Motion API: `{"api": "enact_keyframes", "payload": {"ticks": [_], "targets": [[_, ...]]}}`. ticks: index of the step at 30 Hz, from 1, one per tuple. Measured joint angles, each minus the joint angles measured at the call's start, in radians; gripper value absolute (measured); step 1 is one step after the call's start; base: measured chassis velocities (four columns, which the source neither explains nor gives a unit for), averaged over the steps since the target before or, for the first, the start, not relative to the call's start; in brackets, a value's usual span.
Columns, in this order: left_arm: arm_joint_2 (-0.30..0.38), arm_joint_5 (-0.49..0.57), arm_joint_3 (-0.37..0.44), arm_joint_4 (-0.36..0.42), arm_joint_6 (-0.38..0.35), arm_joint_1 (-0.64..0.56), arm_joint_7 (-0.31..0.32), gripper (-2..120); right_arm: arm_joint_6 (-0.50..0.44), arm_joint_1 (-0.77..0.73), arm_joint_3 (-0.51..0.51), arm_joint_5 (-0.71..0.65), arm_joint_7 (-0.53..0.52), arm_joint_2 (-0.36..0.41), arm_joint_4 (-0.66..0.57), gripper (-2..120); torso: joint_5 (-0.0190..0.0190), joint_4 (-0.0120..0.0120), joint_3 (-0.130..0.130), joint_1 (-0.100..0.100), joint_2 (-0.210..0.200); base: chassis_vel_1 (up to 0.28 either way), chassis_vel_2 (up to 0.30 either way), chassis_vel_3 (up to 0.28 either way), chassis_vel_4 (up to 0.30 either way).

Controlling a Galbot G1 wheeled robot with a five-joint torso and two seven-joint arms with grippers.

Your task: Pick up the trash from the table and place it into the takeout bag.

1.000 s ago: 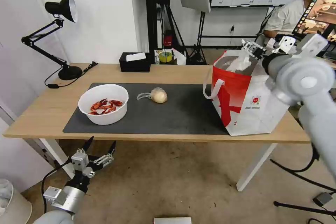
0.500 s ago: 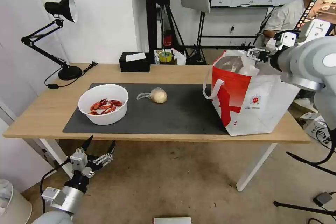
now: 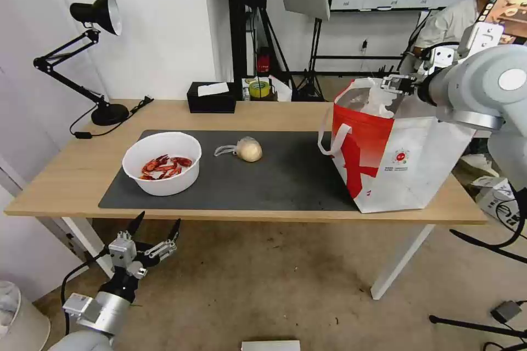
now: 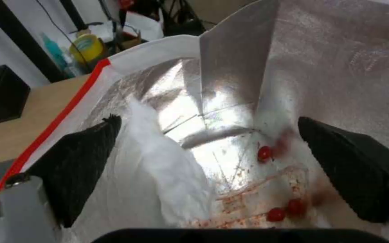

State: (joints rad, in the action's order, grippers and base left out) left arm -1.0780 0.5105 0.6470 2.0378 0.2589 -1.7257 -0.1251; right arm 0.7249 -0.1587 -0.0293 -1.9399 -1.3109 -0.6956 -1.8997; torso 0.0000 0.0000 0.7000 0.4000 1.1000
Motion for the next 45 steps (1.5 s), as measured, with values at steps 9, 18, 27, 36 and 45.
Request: {"api": "enact_keyframes", "payload": {"ticks": [9,18,27,36,45], "targets": [[-0.001,0.0,-0.001,0.003,0.0,0.0,0.0,100,-0.043,-0.002,-0.011,-0.021,0.037,0.004,-0.002,100,0.0,0.0,0.0,0.0,0.0,0.0,0.0,0.0,0.0],[0.001,0.001,0.002,0.005,0.0,-0.003,0.0,100,-0.06,-0.037,-0.022,0.055,0.084,-0.005,-0.015,100,-0.0001,0.0,0.0,0.0,0.0,0.0,0.0,0.0,0.0],[-0.004,0.0,-0.002,0.001,0.0,0.003,0.001,100,-0.276,-0.259,-0.091,0.649,0.719,0.024,-0.07,100,0.0001,0.0,0.0,0.0,0.0,0.0,0.0,0.0,0.0],[-0.012,-0.001,-0.002,-0.003,0.006,0.004,0.001,100,-0.613,-0.486,-0.136,0.995,1.199,0.035,-0.111,100,-0.0002,0.0,0.0,0.0,0.0,0.0,0.0,0.0,0.0],[-0.022,-0.011,-0.002,-0.005,0.019,0.002,0.0,100,-0.721,-0.655,-0.169,1.072,1.312,0.03,-0.15,100,0.0,-0.0001,0.0,0.0,0.0,0.0,0.0,0.0,0.0]]}}
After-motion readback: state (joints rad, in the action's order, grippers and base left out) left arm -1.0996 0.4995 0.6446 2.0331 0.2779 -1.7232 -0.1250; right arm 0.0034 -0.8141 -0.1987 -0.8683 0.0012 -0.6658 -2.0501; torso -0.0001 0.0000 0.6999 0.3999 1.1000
